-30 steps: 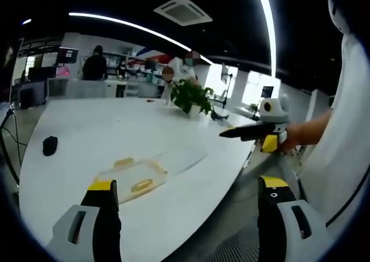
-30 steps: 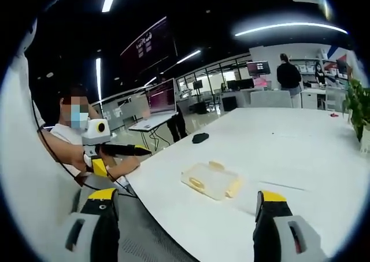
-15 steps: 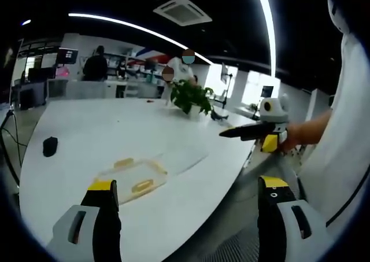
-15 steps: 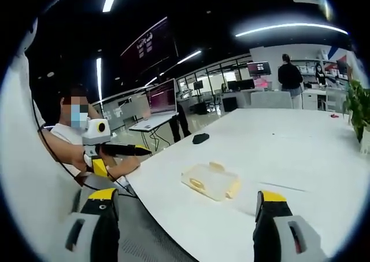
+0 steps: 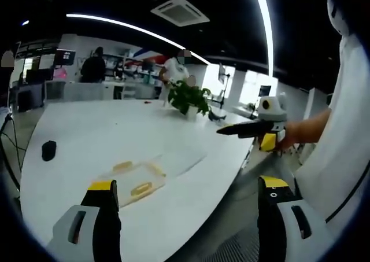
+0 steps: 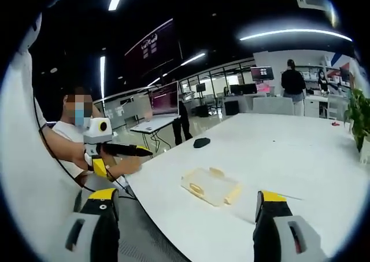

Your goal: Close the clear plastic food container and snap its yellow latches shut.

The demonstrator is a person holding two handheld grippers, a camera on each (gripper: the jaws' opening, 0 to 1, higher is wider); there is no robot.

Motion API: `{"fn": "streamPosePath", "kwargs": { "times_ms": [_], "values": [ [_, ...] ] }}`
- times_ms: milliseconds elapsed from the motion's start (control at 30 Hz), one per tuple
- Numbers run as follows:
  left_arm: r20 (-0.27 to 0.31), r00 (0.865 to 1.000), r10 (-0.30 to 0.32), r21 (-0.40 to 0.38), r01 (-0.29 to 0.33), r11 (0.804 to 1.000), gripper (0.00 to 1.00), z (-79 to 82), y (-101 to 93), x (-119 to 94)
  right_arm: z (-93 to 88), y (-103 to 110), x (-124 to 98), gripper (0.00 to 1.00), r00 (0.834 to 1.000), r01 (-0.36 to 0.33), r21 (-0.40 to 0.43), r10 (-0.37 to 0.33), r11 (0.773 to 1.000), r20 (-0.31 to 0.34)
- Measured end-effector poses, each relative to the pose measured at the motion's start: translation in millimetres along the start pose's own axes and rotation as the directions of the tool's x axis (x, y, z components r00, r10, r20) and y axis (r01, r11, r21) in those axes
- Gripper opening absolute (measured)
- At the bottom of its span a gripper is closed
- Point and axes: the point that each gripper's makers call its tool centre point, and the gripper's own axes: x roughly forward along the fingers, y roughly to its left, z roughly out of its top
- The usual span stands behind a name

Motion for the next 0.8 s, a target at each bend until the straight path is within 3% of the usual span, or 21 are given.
{"fn": "streamPosePath", "kwargs": {
  "times_ms": [367,800],
  "values": [
    [-0.032,0.999,-0.023,0.078,0.025,0.997,0.96,8.5,13.0,-2,7.0,-2,9,0.96,0.998,-0.031,-0.11,0.025,0.993,-0.052],
    [-0.139,0.989,-0.055,0.189,0.081,0.979,0.93,3.2,26.5,-2,11.4,-9,20,0.96,0.994,-0.065,-0.168,0.05,0.984,-0.097]
  ]
}}
